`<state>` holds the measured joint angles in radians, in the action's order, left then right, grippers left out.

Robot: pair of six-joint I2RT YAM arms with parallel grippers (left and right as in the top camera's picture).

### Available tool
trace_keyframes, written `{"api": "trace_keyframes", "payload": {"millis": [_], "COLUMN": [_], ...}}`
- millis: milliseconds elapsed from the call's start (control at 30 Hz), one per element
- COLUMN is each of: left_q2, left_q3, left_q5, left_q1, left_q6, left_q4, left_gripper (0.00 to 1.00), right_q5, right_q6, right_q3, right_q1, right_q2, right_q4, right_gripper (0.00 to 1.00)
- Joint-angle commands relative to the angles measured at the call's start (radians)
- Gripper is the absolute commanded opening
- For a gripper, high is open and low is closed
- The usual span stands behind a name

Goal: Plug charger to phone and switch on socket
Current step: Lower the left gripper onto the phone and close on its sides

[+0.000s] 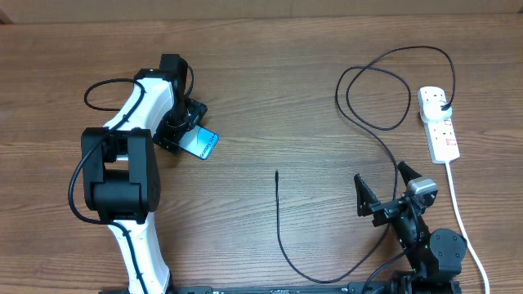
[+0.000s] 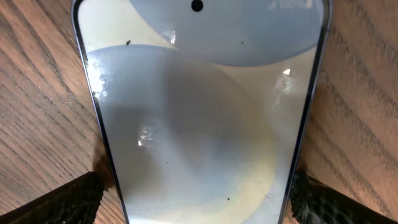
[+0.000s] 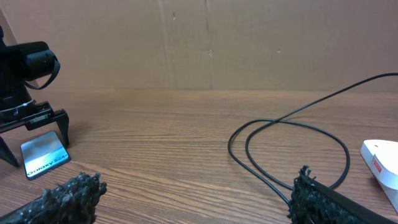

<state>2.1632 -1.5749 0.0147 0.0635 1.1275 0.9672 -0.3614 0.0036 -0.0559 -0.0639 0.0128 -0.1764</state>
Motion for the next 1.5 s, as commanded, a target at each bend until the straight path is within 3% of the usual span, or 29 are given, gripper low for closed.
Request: {"api": "trace_keyframes", "payload": {"millis": [0, 467, 1467], "left_q2": [0.021, 0.021, 0.022], "left_q3": [0.026, 0.026, 0.037], "left_q5": [0.018, -0.060, -0.056], "left_q1": [-0.003, -0.003, -0.003], "left_q6": [0.014, 0.060, 0.063], "left_q4": [-0.004, -0.004, -0.007], "left_gripper": [1.00, 1.00, 1.00], "right_q5": [0.005, 0.005, 0.005], "right_q6": [0.000, 0.000, 0.000], "right_q3": [0.001, 0.001, 0.001], "right_q1": [0.004, 0.004, 0.004], "right_q2": [-0.010, -0.010, -0.010], "right_q4": [0.003, 0.003, 0.003], "right_gripper": [1.00, 1.00, 1.00]}}
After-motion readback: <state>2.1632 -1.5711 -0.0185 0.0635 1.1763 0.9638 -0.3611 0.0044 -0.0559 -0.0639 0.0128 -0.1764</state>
